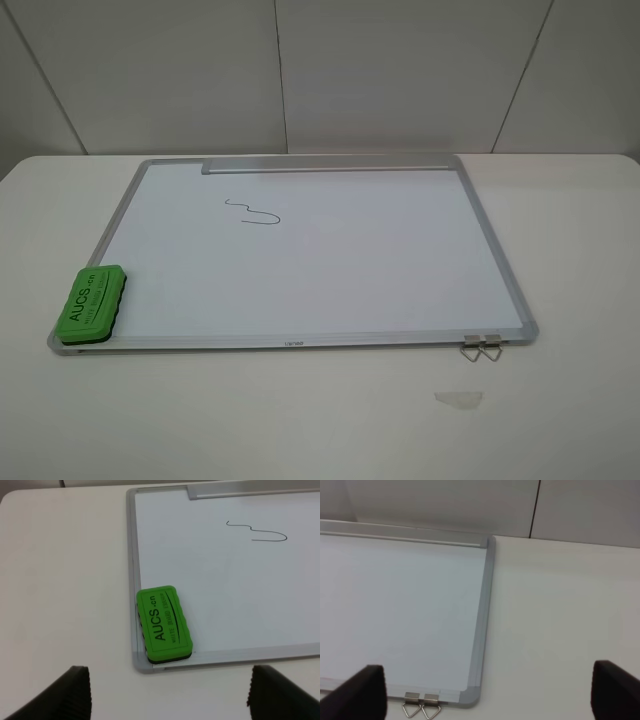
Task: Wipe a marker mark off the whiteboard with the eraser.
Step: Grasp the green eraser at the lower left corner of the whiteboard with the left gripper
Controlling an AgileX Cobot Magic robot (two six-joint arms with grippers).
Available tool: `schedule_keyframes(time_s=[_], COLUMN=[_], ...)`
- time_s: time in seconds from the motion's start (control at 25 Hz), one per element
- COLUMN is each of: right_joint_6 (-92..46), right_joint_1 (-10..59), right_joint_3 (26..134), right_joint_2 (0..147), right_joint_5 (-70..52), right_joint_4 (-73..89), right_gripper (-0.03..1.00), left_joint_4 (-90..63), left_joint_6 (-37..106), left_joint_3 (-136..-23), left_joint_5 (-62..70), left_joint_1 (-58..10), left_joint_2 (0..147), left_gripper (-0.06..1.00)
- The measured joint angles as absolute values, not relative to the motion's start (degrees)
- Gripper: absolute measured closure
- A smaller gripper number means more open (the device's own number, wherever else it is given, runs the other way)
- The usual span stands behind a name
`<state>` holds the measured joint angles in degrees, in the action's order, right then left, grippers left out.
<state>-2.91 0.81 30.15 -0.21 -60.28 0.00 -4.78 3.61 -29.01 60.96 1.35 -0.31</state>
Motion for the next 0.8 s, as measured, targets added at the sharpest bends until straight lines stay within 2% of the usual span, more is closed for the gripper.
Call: schedule_keyframes(time_s=[0.4, 0.56, 0.8], right_joint_6=[-2.91, -2.91, -2.91], right_joint_1=[0.81, 0.81, 0.81], right_joint_3=[30.15, 30.15, 30.15], right_joint_2=[-0.21, -0.21, -0.21], right_joint_5=[-60.28, -60.28, -60.28], right_joint_4=[0.00, 0.00, 0.00], right_gripper=[0.15, 0.15, 0.15], left_joint_4=[-4.78, -4.43, -3.74], left_joint_6=[3.44, -0.81, -5.64], left_joint_3=[-29.01, -30.04, -36.89], left_joint_5=[60.96, 60.96, 62.46], left_joint_1=[1.35, 1.35, 1.35], left_joint_2=[-0.31, -0.11, 9.98], left_gripper=[0.28, 0.28, 0.28])
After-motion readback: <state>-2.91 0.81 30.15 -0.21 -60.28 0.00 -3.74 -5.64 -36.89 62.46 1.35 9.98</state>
